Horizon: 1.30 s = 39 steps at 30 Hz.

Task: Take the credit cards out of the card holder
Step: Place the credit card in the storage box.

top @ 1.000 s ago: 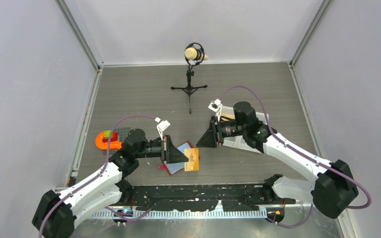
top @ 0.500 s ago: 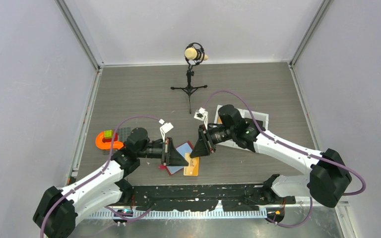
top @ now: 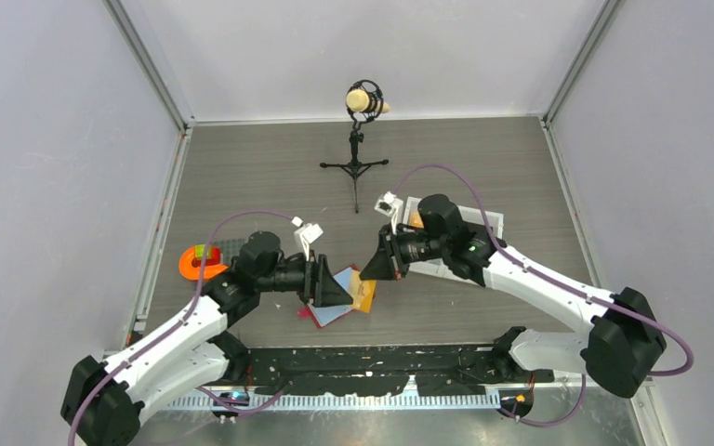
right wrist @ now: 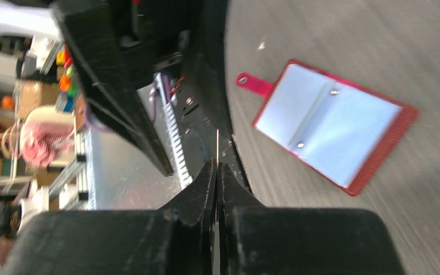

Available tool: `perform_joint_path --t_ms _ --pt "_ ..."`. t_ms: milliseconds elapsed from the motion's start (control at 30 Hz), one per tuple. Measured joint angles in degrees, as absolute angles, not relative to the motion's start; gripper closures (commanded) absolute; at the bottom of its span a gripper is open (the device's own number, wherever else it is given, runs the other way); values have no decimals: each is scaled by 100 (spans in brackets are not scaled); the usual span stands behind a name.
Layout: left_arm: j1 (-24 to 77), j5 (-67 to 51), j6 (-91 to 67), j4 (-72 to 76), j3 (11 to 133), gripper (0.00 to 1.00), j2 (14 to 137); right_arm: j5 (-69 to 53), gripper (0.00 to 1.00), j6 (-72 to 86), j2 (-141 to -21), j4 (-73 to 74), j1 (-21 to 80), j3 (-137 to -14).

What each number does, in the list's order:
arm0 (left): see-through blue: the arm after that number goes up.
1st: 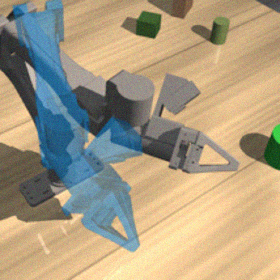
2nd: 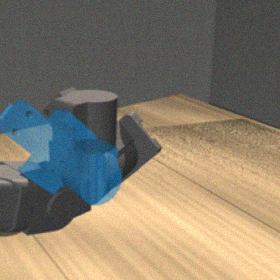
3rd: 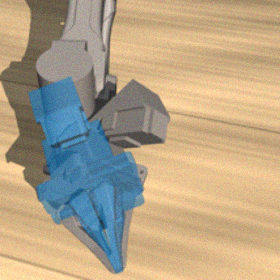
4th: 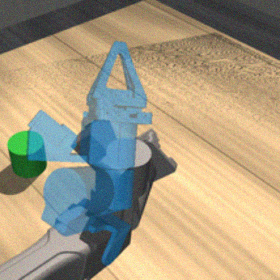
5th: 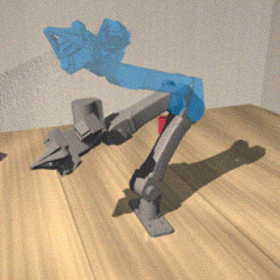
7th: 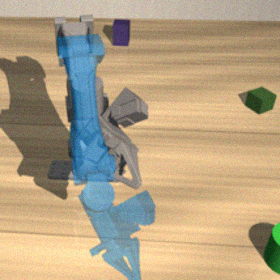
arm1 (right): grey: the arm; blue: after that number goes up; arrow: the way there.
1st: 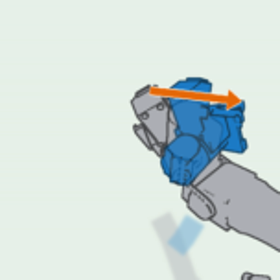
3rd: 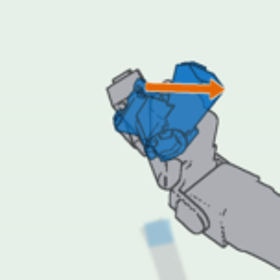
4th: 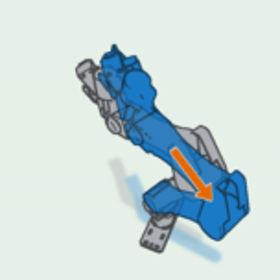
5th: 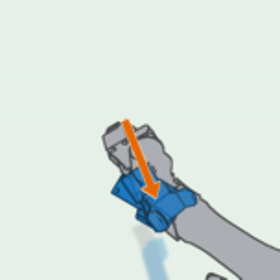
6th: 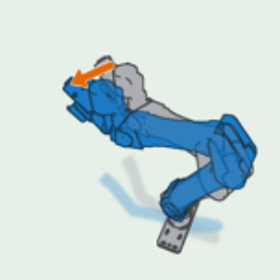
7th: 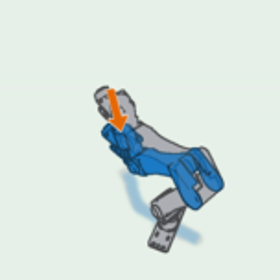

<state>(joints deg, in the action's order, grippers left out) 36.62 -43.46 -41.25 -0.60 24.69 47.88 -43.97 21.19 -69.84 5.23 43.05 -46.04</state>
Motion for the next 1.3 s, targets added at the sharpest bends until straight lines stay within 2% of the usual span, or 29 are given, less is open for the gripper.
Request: perform_joint_path --t_ms 100,167,200,533,833,1067,1300 --pt "3645 -3754 -3830 -829 2877 20 4672 -3975 95 2296 -6775 429 4077 -4491" --pt "3618 -3400 -3642 -1234 3131 2 4587 -3695 95 2451 -6611 338 3872 -4364" --pt "3603 -3227 -3542 -1411 3251 1 4539 -3542 95 2534 -6528 290 3756 -4300" --pt "3559 -1903 -2917 -2731 3859 0 4268 -1378 95 3061 -5878 -75 2936 -3872" --pt "3551 -565 -2425 -4077 4550 0 3835 790 95 3380 -5839 -519 2530 -3380" --pt "3551 141 -2060 -4836 4648 0 3306 1649 95 3640 -5889 -1066 2486 -3168" --pt "3551 458 -2040 -4915 4397 0 2646 1935 95 4005 -6464 -1542 2462 -2932"
